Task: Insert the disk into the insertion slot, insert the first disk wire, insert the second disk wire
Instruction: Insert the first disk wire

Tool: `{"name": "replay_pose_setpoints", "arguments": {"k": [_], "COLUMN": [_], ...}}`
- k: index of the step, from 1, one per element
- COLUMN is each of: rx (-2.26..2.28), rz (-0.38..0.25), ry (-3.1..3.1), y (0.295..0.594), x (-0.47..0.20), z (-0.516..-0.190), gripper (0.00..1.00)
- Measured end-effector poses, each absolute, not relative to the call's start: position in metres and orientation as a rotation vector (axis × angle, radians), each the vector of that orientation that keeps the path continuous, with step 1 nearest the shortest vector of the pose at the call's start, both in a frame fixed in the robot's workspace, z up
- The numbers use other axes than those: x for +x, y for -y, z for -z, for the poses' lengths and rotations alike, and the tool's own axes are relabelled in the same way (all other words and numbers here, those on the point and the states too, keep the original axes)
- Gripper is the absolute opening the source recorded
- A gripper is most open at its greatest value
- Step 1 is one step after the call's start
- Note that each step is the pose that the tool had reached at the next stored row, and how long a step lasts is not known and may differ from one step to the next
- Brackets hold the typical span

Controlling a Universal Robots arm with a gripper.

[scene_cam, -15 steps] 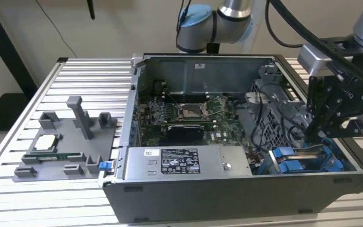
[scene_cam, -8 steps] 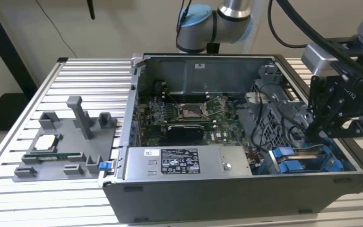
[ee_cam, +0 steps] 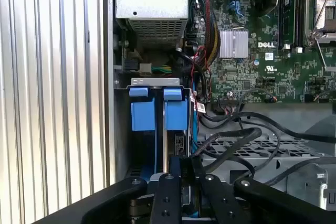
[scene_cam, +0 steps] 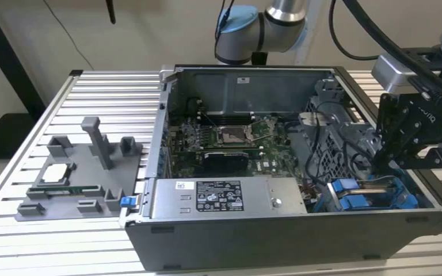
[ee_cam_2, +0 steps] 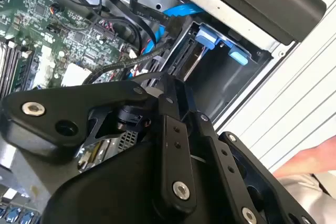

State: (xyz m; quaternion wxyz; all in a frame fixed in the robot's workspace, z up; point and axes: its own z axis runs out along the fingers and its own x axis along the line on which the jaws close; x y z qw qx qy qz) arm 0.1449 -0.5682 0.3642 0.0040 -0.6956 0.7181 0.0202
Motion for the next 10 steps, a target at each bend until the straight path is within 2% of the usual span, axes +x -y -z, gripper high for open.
{"name": "replay_pose_setpoints", "arguments": {"k": [6, 10], "rx": [-2.184, -2.199], "rz": [-0.066, -0.095], "ry": [-2.248, -2.259], "y": [0.568, 0.568], "x": [0.147, 0.156], "z": [-0.364, -0.362], "gripper": [0.00, 0.00]}}
